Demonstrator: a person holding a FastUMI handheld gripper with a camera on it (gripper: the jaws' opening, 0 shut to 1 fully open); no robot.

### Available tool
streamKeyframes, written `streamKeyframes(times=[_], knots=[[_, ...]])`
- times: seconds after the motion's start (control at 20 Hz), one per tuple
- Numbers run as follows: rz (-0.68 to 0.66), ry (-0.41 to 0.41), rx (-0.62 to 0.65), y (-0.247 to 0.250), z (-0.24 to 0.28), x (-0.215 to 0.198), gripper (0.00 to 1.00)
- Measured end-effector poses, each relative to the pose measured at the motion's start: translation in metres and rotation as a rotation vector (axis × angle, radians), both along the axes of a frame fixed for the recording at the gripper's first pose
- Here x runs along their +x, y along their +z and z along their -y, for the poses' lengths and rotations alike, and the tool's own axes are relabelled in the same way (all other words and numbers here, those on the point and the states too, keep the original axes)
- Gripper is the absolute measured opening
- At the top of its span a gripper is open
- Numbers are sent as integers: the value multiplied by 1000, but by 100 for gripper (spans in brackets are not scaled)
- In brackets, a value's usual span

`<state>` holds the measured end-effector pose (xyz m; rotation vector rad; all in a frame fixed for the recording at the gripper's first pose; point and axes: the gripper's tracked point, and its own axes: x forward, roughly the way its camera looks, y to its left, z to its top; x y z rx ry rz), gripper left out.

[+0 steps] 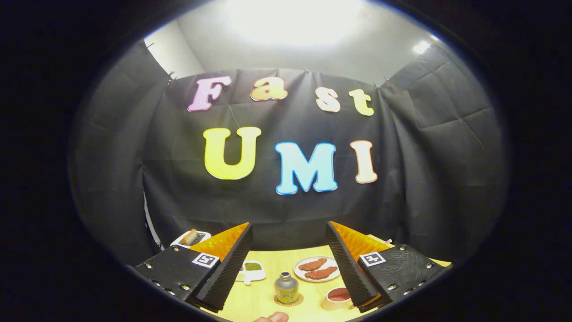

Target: Take the bottle from table, then pour the juice into the cup, finally place the bottle on the coaster

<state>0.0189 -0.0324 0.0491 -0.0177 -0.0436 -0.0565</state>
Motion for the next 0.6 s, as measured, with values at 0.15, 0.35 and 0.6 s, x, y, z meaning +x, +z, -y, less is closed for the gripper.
streamKeyframes(times=[0.15, 0.35, 0.6], knots=[[18, 41, -14, 16, -7, -12, 99], [36, 58, 8, 22, 1, -16, 99], [86, 61, 20, 25, 35, -19, 99]])
